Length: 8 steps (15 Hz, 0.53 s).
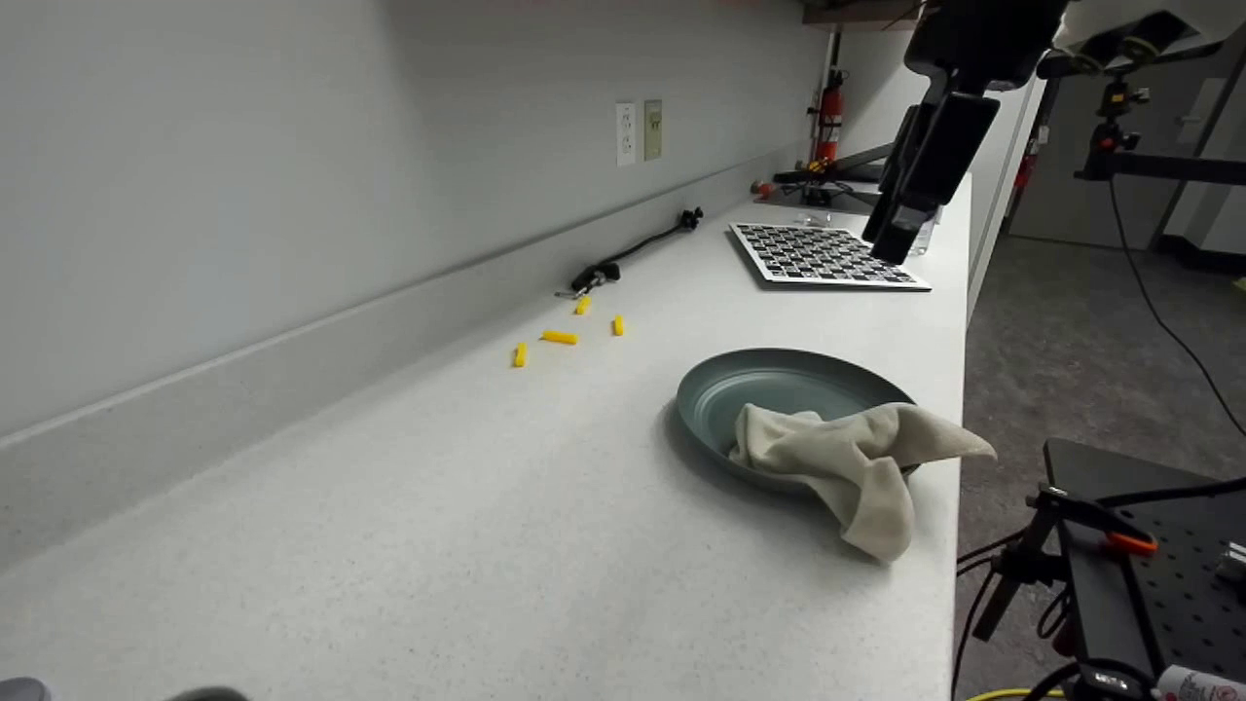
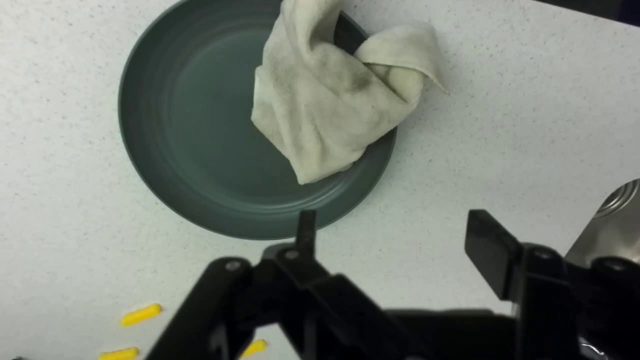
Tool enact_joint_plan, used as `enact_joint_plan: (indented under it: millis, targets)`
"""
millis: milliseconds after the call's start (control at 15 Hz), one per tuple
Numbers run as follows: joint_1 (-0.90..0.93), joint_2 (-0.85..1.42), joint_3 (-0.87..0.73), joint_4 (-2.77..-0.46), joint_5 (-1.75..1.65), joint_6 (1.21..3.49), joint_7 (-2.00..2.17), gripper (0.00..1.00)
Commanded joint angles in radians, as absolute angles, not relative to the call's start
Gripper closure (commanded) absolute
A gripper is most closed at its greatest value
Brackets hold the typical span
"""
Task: Take the cloth and wipe the plate
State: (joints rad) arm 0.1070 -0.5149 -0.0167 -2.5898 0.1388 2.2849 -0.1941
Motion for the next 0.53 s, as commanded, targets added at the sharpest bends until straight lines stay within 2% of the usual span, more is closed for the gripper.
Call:
enact_joint_plan:
  millis: [0,467]
  targets:
    - [0.134,-0.550,-0.044,-2.603,0.172,2.298,-0.253,0.00]
    - [0.114,-0.510,-0.024,-2.588,0.148,2.286,-0.214,0.00]
